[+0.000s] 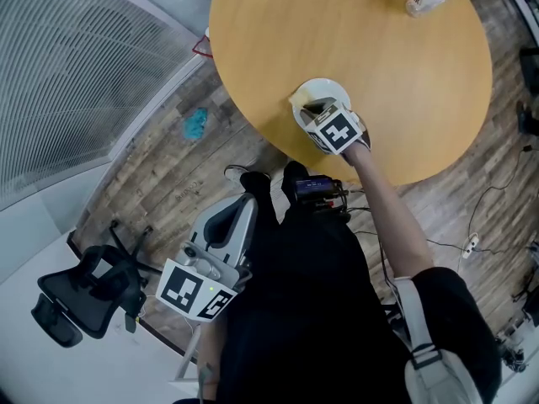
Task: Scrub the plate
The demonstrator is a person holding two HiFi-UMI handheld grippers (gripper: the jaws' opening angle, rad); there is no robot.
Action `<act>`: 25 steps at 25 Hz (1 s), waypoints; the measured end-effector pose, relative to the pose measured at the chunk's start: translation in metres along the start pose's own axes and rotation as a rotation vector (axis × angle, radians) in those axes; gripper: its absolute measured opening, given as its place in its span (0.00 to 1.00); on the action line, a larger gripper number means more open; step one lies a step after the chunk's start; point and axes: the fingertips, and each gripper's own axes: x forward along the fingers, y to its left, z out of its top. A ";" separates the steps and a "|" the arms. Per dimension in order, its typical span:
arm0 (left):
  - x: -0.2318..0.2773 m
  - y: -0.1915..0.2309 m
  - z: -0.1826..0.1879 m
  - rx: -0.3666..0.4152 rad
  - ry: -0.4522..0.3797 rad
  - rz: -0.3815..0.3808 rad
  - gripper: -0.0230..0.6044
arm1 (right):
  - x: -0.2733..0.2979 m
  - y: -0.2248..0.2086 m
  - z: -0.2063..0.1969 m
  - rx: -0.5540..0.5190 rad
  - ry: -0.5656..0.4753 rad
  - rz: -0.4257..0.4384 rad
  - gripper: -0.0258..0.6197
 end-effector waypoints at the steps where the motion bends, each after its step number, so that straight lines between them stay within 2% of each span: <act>1: 0.000 0.000 0.000 -0.001 0.000 -0.002 0.05 | 0.000 0.004 -0.002 -0.002 0.002 0.006 0.08; 9: 0.008 -0.002 -0.001 0.000 0.007 -0.029 0.05 | -0.012 0.021 -0.027 0.039 0.008 0.034 0.08; 14: 0.009 -0.004 -0.002 0.006 0.012 -0.035 0.05 | -0.022 0.008 -0.045 0.068 0.006 0.014 0.08; 20: 0.009 -0.004 0.000 0.008 0.015 -0.032 0.05 | -0.033 -0.015 -0.048 0.136 -0.008 -0.024 0.08; 25: 0.007 -0.005 0.001 0.009 0.013 -0.023 0.05 | -0.029 -0.039 -0.043 0.123 -0.009 -0.061 0.08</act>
